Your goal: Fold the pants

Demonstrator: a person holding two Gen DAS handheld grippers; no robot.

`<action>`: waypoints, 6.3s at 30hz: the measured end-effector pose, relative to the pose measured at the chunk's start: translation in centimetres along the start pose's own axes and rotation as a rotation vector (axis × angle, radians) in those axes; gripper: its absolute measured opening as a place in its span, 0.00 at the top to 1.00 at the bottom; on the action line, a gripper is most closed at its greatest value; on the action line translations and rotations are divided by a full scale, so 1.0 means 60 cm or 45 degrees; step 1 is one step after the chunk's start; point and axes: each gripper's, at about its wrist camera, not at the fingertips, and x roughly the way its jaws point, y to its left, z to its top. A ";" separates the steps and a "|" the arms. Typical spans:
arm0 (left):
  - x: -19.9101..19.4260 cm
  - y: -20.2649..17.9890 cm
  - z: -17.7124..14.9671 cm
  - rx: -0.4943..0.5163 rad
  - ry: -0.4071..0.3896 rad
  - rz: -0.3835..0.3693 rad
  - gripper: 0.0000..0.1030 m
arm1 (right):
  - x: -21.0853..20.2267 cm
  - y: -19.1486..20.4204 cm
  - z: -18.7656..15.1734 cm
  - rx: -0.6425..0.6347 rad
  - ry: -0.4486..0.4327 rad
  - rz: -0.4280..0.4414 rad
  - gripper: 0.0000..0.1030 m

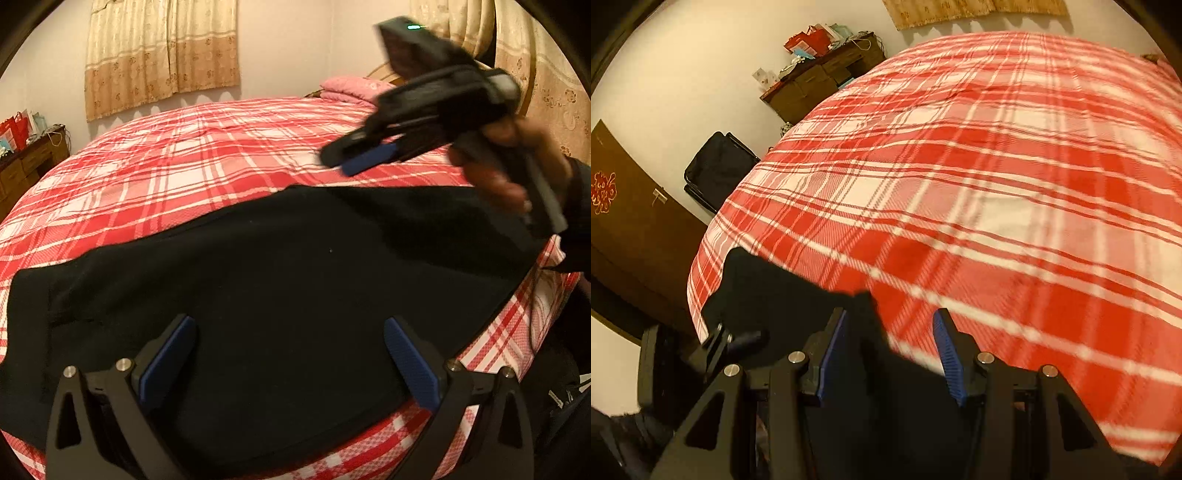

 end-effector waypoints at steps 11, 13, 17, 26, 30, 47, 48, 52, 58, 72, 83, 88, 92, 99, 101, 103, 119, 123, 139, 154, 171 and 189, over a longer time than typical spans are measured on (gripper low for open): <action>-0.002 0.004 -0.005 -0.013 -0.027 -0.030 0.00 | 0.058 0.021 0.010 0.011 0.099 0.170 0.95; -0.003 0.005 -0.005 -0.016 -0.029 -0.033 0.00 | 0.046 0.037 0.011 -0.034 0.053 0.125 0.95; -0.002 0.005 -0.007 -0.009 -0.036 -0.031 0.00 | 0.062 0.023 0.026 -0.013 0.065 0.027 0.96; -0.015 0.016 0.002 -0.063 -0.010 -0.048 0.00 | 0.004 0.013 0.003 -0.059 0.019 -0.087 0.72; -0.022 0.026 0.002 -0.092 -0.009 -0.023 0.00 | -0.080 0.025 -0.062 -0.155 -0.027 -0.135 0.72; -0.023 0.003 -0.012 -0.001 0.114 0.119 0.00 | -0.105 0.054 -0.241 -0.169 -0.091 -0.102 0.72; -0.022 0.003 -0.011 -0.003 0.118 0.125 0.00 | -0.101 0.068 -0.236 -0.198 -0.109 -0.096 0.72; -0.025 0.008 -0.007 -0.022 0.124 0.151 0.00 | -0.072 0.111 -0.237 -0.288 -0.116 -0.062 0.72; -0.024 0.030 -0.003 -0.062 0.121 0.199 0.00 | 0.000 0.103 -0.247 -0.253 0.008 -0.064 0.72; -0.018 0.059 -0.001 -0.052 0.156 0.286 0.00 | -0.050 0.057 -0.251 -0.078 -0.062 -0.001 0.62; -0.023 0.120 -0.002 -0.088 0.109 0.463 0.00 | -0.103 0.002 -0.288 0.024 -0.122 -0.024 0.62; -0.027 0.101 0.014 -0.120 0.087 0.412 0.00 | -0.169 -0.033 -0.302 0.051 -0.223 -0.153 0.61; -0.025 0.054 0.034 -0.074 0.068 0.336 0.00 | -0.245 -0.095 -0.313 0.177 -0.306 -0.264 0.61; 0.008 -0.010 0.063 -0.052 0.076 0.226 0.00 | -0.368 -0.228 -0.344 0.426 -0.424 -0.516 0.60; 0.019 -0.023 0.067 -0.062 0.092 0.206 0.00 | -0.389 -0.286 -0.361 0.533 -0.422 -0.532 0.60; 0.021 -0.028 0.064 -0.068 0.097 0.202 0.00 | -0.411 -0.306 -0.369 0.578 -0.482 -0.387 0.60; 0.032 -0.062 0.045 -0.070 0.099 0.196 0.00 | -0.639 -0.415 -0.506 0.921 -1.026 -0.560 0.60; 0.027 -0.059 0.045 -0.081 0.080 0.198 0.00 | -0.666 -0.396 -0.539 1.046 -1.086 -0.644 0.60; 0.031 -0.041 0.028 -0.126 0.078 0.217 0.00 | -0.637 -0.429 -0.571 0.963 -0.959 -0.640 0.60; 0.026 -0.028 0.032 -0.178 0.059 0.202 0.00 | -0.645 -0.330 -0.519 0.721 -1.099 -0.620 0.85; 0.015 -0.012 0.037 -0.242 0.021 0.164 0.00 | -0.416 -0.046 -0.273 -0.017 -0.738 -0.622 0.85; 0.016 -0.024 0.041 -0.288 0.031 0.013 0.00 | -0.112 0.022 -0.267 -0.355 -0.189 -0.572 0.71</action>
